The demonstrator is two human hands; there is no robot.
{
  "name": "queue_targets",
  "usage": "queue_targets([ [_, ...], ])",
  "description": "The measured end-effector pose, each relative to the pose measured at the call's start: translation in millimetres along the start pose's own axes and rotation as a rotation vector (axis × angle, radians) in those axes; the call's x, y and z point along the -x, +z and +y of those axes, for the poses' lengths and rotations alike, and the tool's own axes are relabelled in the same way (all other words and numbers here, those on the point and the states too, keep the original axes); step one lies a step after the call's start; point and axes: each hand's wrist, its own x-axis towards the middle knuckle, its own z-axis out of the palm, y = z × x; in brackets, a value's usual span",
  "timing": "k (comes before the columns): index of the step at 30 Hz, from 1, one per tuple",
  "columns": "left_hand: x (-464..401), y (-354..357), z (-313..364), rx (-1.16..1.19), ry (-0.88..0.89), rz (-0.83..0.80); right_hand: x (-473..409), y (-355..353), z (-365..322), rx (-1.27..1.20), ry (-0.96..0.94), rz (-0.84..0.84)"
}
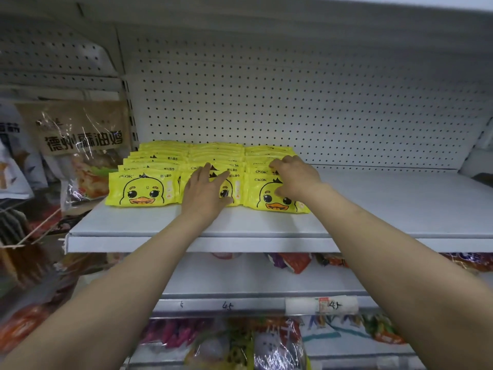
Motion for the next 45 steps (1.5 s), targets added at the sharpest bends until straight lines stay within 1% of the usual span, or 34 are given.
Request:
queue_targets([
  [2,1.8,-14.5,1.6,0.007,-0.014,-0.027,4.3,-6.5,-8.1,-0.007,0.009,0.032],
  [6,9.1,-51.2,3.4,0.036,-0.052,-0.046,12.5,-28.7,-28.4,-0.081,-0.011,0.041],
  [11,39.1,-106.4,2.9,0.078,-0.133,0.032,39.5,-69.9,-61.0,-0.262,-0.087,0.118],
  [18,120.6,-171.1,-11.3,-0.011,-0.216,0.136,100.0,-114.4,-111.7,-0.333,-0.259,0.19],
  [22,174.7,-196.0,-29.3,-0.065,-0.199,0.169,131.2,-115.8,-147.7,-0.342,-0.362,0.187],
  [26,223.9,-217.1,-53.4,-0.144,-0.222,0.189,151.7,-112.5,-191.3,-0.358,-0.454,0.175],
  [32,274.1,-246.5,-110.7,-0.265,-0.32,0.22,164.9,-109.7,-273.1,-0.371,-0.568,0.192],
  [36,295.8,-260.9,-164.1,-0.265,-0.361,0.24,159.1,-99.5,-340.5,-0.362,-0.62,0.178],
  [40,308.1,-273.2,-235.5,-0.297,-0.376,0.234,142.6,-84.1,-417.6,-0.356,-0.645,0.136],
  [45,310.4,-273.6,-336.7,-0.291,-0.402,0.147,117.1,-50.7,-511.6,-0.332,-0.639,0.038],
])
